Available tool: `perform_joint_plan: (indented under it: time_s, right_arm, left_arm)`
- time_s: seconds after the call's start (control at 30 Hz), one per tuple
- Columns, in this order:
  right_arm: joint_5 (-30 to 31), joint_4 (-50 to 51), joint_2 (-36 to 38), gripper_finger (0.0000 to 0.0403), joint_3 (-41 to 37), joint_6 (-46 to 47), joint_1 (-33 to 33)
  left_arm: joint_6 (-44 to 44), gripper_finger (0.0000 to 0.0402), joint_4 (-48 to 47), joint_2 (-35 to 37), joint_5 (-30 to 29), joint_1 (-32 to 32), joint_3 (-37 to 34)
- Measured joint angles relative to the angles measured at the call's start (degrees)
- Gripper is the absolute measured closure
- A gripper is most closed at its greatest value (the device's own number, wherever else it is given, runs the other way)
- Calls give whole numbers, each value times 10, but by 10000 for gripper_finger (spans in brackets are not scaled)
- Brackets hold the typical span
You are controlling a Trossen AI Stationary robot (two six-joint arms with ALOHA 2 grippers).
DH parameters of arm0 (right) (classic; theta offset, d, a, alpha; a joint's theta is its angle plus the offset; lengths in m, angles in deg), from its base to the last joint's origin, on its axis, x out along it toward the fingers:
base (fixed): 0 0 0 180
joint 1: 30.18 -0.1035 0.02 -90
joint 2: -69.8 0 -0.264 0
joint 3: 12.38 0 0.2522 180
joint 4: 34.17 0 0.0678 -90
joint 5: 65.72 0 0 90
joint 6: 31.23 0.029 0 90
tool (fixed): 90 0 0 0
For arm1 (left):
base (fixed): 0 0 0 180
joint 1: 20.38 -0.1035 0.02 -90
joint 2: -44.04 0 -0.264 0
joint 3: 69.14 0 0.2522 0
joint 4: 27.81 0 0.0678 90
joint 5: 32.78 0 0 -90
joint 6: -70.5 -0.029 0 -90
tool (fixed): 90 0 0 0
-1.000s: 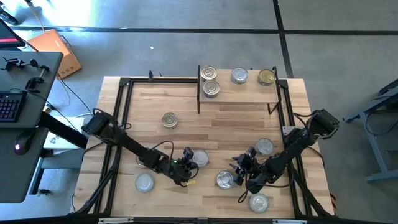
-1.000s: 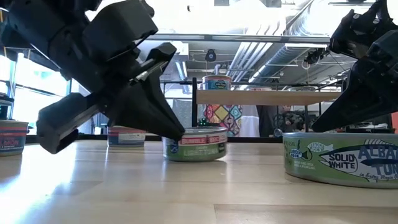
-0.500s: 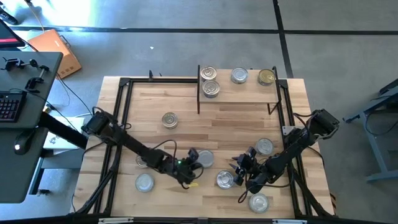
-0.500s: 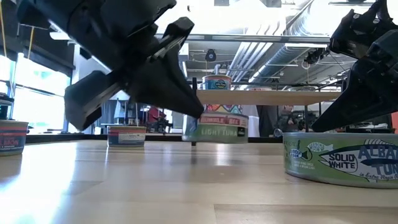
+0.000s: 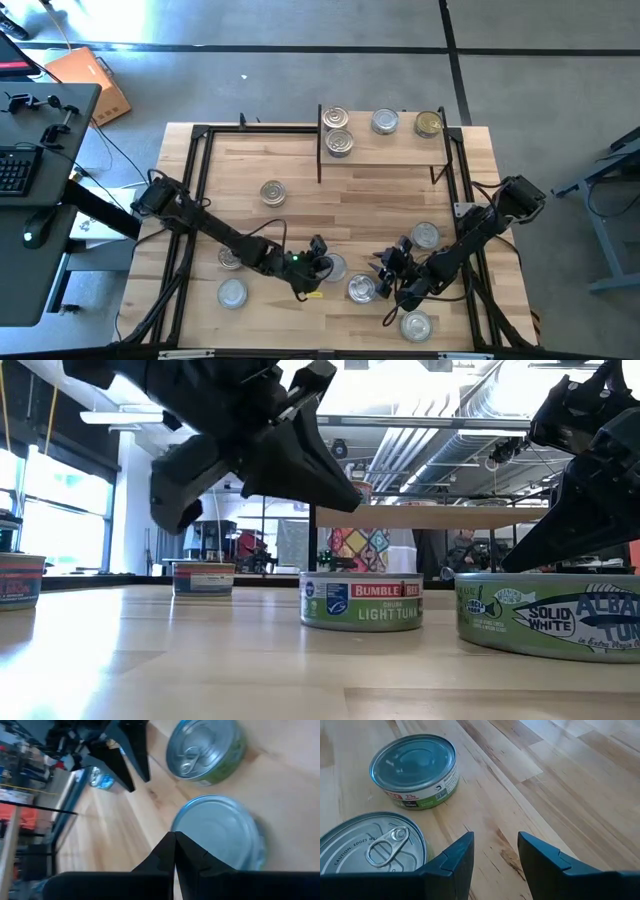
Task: Stack canned seafood by type on shelf
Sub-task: Put the green white tuna can on the shelf
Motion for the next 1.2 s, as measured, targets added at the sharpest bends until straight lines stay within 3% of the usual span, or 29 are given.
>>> perform_joint_plan:
  time_s: [0.27, 0.4, 0.7, 0.83, 1.0, 1.2]
  right_arm:
    - [0, 0, 0, 258, 0, -4, 0]
    - [0, 0, 0, 258, 0, -4, 0]
    - [0, -2, 0, 258, 0, -9, 0]
    - [0, -3, 0, 258, 0, -10, 0]
    - [0, -4, 0, 258, 0, -15, 0]
    - [0, -4, 0, 258, 0, -15, 0]
  left_arm:
    - [94, 399, -9, 0, 103, -2, 0]
    - [101, 363, -5, -2, 200, -12, 0]
    - [84, 220, -24, -30, 202, -38, 1]
    - [76, 189, -61, -36, 197, -47, 1]
    - [76, 213, -88, -34, 193, -58, 2]
    - [70, 303, -90, -35, 190, -61, 2]
